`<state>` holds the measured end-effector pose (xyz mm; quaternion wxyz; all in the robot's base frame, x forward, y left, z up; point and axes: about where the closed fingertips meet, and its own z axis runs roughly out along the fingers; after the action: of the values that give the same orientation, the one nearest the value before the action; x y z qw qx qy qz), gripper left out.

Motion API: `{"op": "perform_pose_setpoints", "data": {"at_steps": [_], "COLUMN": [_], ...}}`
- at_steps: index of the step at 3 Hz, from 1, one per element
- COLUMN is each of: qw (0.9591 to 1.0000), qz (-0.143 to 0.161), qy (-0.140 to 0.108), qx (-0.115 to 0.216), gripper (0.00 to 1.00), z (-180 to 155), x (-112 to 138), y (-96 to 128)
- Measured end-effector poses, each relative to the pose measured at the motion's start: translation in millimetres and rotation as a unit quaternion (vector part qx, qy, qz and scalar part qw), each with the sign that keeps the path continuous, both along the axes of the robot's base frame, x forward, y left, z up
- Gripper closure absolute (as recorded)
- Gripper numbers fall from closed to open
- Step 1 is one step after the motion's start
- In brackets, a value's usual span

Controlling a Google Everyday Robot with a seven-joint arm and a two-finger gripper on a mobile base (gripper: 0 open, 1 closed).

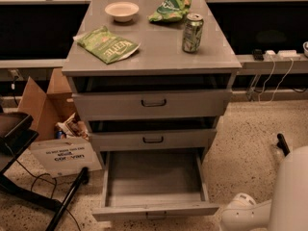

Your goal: Open bottom drawer

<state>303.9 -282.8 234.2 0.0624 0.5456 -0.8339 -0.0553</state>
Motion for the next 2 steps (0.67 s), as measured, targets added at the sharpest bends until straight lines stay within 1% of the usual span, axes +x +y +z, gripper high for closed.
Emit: {"op": "perform_pose_setpoints", "data": {"at_steps": [1, 2], "qw": [0.9999, 0.9988], "qz": [0.012, 0.042], "qy": [-0.001, -0.008], "qx": [0.004, 0.024], "gripper": [0.0, 0.0], "z": [-3, -21], "x": [3, 18], "y": [4, 25]}}
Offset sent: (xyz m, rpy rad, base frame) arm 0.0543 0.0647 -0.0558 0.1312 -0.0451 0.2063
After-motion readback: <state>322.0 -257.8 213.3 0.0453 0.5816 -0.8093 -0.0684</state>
